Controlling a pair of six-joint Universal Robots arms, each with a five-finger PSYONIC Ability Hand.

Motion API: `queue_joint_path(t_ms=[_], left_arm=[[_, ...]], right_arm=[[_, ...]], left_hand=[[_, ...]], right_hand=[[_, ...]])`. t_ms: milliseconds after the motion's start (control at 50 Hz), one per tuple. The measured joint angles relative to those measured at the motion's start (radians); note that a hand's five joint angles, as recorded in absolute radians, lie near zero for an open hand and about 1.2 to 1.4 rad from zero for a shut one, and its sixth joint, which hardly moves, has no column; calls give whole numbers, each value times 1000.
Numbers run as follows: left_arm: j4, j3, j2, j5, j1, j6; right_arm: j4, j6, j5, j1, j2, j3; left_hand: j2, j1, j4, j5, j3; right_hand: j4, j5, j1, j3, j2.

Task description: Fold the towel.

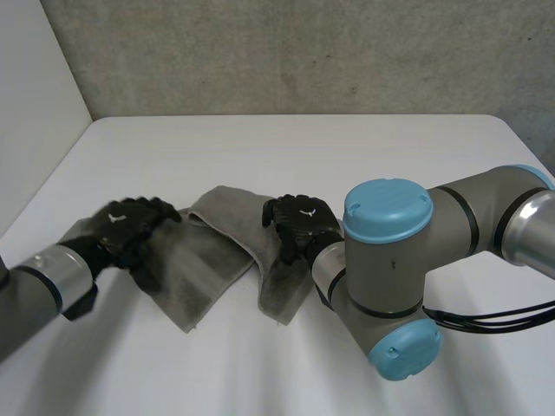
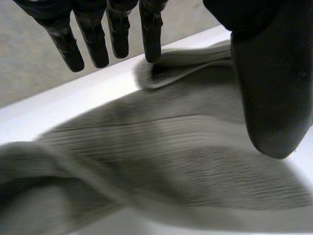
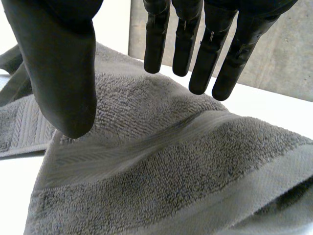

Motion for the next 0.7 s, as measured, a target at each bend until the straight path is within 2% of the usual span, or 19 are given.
queue_joint_path(t_ms=[160,240,300,360,480,700], left_arm=[[9,-7,-29,-45,-127,-153],[22,37,-80,-125,-181,-214],[42,96,-129,-221,-216,-255],[65,145,-164,-289,-231,-273],[116,222,-223,-363,-234,-291],[129,230,-261,-376,-229,-400]], right_arm=[[3,-6,40,7,-19,29],[1,-12,41,-1,-50,62],[-2,-20,32,-6,-83,103],[-4,-30,25,-9,-107,140],[-22,-41,22,-23,-136,207],[-92,-36,27,-26,-158,247]], left_hand=[[0,0,0,0,0],[0,0,0,0,0],[0,0,0,0,0],[0,0,0,0,0],[0,0,0,0,0],[0,0,0,0,0]], right_hand=[[-28,-23,-22,-23,-25],[-28,-23,-22,-23,-25],[-28,-23,-22,-23,-25],[-28,-24,-22,-23,-25],[-37,-33,-33,-33,-25],[-38,-37,-37,-37,-25]])
